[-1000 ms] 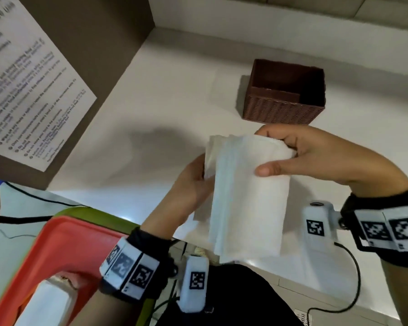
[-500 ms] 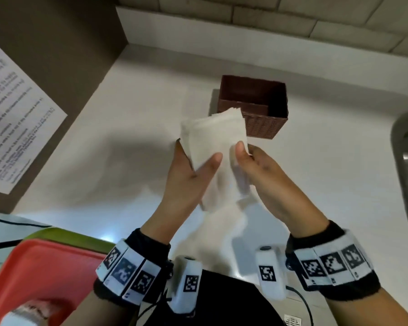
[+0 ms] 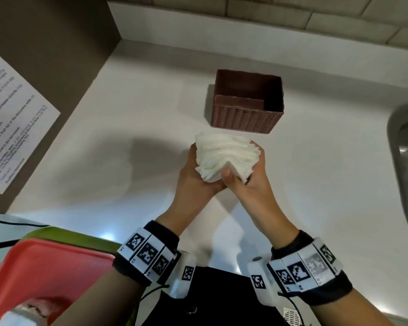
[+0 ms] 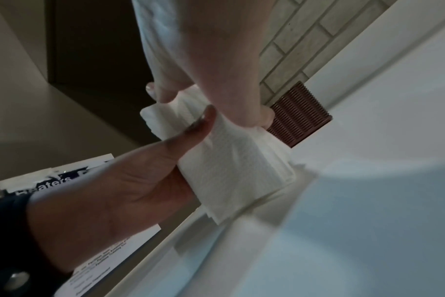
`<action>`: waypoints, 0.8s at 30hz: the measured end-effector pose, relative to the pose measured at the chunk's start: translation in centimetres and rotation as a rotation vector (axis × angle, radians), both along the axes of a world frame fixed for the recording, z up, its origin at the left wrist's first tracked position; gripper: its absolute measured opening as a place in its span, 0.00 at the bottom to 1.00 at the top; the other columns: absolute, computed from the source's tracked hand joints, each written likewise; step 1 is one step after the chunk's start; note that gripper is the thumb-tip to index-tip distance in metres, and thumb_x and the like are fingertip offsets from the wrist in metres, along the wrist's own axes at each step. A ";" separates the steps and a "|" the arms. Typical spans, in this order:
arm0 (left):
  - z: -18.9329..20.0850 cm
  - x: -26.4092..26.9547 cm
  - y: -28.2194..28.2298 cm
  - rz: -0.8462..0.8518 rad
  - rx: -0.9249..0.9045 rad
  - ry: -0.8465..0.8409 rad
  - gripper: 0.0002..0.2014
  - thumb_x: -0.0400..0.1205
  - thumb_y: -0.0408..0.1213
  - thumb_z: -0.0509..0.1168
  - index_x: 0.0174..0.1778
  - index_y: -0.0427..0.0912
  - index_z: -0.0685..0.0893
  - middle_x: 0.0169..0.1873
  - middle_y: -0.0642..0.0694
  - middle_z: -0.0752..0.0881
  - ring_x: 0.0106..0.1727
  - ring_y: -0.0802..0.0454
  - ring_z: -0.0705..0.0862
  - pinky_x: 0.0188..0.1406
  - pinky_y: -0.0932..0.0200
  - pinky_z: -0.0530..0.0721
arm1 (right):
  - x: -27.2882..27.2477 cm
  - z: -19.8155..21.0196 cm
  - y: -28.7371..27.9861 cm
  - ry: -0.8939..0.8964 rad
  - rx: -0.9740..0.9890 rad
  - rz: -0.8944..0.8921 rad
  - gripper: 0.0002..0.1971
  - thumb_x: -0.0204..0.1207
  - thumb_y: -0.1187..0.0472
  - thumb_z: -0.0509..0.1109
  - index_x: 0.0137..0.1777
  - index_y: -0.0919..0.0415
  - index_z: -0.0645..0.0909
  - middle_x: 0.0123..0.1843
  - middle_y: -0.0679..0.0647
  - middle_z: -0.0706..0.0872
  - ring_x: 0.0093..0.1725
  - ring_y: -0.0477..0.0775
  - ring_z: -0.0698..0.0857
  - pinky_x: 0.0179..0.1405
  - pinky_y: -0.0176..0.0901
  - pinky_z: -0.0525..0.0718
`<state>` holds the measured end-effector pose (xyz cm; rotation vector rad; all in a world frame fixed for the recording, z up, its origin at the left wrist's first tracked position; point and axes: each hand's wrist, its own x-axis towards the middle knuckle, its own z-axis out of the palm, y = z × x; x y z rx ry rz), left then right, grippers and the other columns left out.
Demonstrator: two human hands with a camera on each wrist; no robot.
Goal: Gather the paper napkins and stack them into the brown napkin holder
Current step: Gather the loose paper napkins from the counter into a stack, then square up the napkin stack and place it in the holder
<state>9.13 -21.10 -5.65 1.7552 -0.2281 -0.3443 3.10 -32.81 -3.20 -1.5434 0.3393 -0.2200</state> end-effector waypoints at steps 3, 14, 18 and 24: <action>0.1 0.0 0.4 0.012 0.010 0.001 0.33 0.59 0.46 0.82 0.59 0.58 0.76 0.49 0.62 0.87 0.46 0.76 0.86 0.43 0.75 0.81 | 0.1 -0.6 -0.3 0.024 -0.033 0.004 0.39 0.66 0.54 0.80 0.73 0.53 0.61 0.63 0.40 0.80 0.62 0.30 0.82 0.62 0.33 0.82; 2.7 1.3 -0.1 0.035 -0.144 0.437 0.24 0.82 0.53 0.65 0.72 0.47 0.74 0.62 0.50 0.87 0.61 0.52 0.87 0.56 0.55 0.86 | 1.6 1.5 -0.4 0.386 -0.011 -0.023 0.37 0.75 0.27 0.51 0.72 0.53 0.75 0.69 0.50 0.84 0.68 0.52 0.83 0.70 0.54 0.79; 3.4 0.8 -0.2 0.029 -0.068 0.181 0.27 0.81 0.46 0.70 0.73 0.45 0.70 0.56 0.59 0.83 0.57 0.64 0.86 0.53 0.66 0.86 | 1.3 2.7 0.1 0.277 -0.018 0.019 0.15 0.84 0.45 0.58 0.65 0.49 0.74 0.60 0.45 0.85 0.59 0.44 0.85 0.65 0.51 0.83; 2.3 0.8 1.4 -0.020 -0.186 -0.117 0.35 0.75 0.30 0.76 0.67 0.59 0.63 0.49 0.77 0.84 0.52 0.69 0.86 0.53 0.66 0.85 | 0.5 2.3 -0.8 -0.010 -0.018 0.074 0.23 0.81 0.48 0.61 0.73 0.54 0.72 0.67 0.46 0.84 0.67 0.42 0.82 0.68 0.42 0.79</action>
